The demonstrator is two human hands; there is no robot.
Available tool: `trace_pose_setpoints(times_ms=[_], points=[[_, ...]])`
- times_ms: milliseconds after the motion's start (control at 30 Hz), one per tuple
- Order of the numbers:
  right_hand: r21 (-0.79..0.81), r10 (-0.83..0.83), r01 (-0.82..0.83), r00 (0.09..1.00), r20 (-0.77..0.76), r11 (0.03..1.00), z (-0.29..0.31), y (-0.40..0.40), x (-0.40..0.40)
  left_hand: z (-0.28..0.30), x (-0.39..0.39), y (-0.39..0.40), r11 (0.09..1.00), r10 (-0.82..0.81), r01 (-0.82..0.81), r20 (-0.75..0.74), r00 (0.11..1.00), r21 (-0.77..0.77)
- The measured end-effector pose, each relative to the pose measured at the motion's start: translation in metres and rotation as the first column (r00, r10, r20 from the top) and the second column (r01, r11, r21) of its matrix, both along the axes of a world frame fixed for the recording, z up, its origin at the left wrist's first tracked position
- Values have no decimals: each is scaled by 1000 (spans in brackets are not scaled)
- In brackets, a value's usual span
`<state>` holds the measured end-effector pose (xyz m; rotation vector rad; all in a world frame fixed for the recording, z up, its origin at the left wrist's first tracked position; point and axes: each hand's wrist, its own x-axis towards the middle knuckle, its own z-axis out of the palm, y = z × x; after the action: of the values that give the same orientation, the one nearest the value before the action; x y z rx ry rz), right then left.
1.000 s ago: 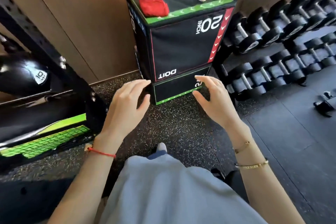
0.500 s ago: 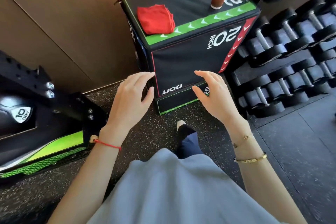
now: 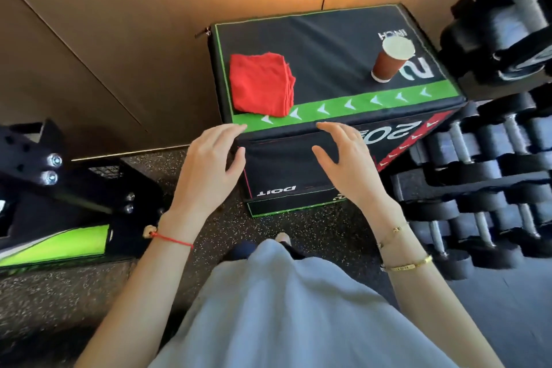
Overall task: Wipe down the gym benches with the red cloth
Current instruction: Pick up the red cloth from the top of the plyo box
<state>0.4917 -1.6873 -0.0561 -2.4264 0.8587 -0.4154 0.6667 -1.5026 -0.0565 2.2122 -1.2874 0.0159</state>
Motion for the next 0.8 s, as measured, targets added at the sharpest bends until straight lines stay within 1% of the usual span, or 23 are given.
trace_pose_setpoints(times_ms=[100,233,367,500,667,800], points=[[-5,28,-28,1000,-12,1000,-5,-29,23,-4,7,-14,998,54,-54,-9,998,12],[38,26,-26,1000,-14,999,-15,-60,62,-11,20,-29,992,121,-121,-3,993,43],[69,41,-37,997,-61,997,-24,-86,110,-21,36,-48,982,178,-178,-2,984,68],[69,29,-20,991,-132,997,-38,-101,152,-38,51,-65,975,193,-189,-26,981,116],[20,-29,35,966,-256,999,-54,-110,189,-58,73,-75,965,220,-205,-82,972,166],[-73,-85,66,952,-293,995,-64,-109,205,-67,81,-77,964,203,-180,-102,974,197]])
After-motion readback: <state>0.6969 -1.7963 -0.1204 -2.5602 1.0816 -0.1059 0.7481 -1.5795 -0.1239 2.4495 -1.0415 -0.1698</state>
